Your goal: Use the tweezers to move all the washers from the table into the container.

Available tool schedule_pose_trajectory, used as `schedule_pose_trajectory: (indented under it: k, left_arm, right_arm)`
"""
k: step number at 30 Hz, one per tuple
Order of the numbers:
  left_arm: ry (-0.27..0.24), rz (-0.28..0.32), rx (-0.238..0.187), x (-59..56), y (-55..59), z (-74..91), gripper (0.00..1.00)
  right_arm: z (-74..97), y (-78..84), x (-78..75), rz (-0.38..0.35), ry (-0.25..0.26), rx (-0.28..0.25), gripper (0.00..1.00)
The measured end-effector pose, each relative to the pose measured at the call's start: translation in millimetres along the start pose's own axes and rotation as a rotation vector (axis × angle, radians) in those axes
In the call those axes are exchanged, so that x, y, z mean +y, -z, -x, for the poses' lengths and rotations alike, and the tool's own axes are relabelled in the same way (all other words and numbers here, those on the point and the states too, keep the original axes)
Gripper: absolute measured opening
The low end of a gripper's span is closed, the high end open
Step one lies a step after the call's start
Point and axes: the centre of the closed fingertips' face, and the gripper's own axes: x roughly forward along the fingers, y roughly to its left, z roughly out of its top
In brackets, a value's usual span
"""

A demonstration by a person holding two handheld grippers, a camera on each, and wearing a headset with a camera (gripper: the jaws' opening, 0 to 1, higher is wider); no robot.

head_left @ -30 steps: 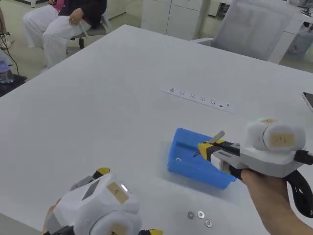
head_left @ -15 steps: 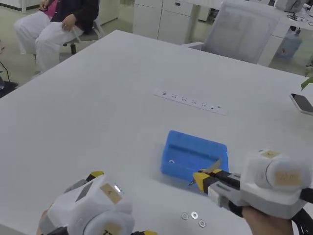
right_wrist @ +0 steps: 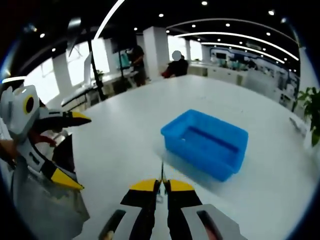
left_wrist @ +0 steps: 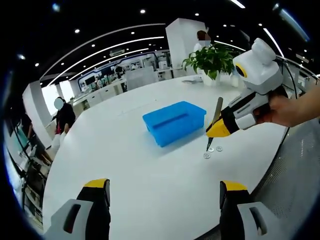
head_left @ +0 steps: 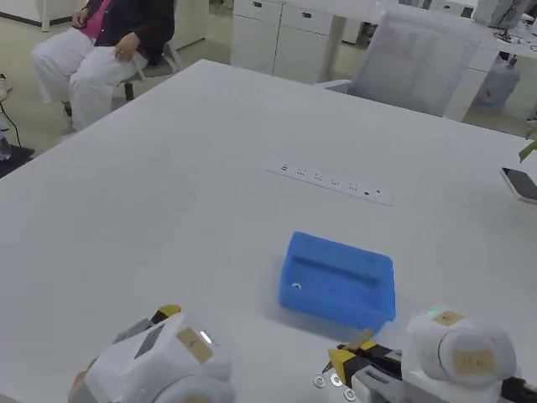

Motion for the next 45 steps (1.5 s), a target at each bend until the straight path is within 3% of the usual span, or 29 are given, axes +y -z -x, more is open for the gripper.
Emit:
schedule_pose_trajectory:
  k: [8,26,32,37,45]
  left_arm:
    - [0.000,0.000,0.004,0.0,0.8,-0.5,0.92]
    - [-0.001,-0.002,0.008,0.3,1.2,-0.9,0.92]
    - [-0.002,-0.003,0.005,0.3,0.6,-0.6,0.92]
    - [-0.004,-0.001,0.003,0.9,0.4,-0.3,0.92]
    - [-0.005,-0.001,0.001,1.4,0.4,-0.4,0.91]
  right_arm:
    - [-6.5,11.9,-2.4,-0.041,-0.004,0.018,0.04]
    - [-8.5,11.4,4.0,0.072,0.044,-0.006,0.03]
    - [-9.7,10.3,0.8,0.035,0.057,-0.017,0.02]
    - [-11.0,11.2,3.0,0.074,0.074,-0.017,0.02]
    - [-10.5,12.0,0.6,0.059,0.082,-0.017,0.02]
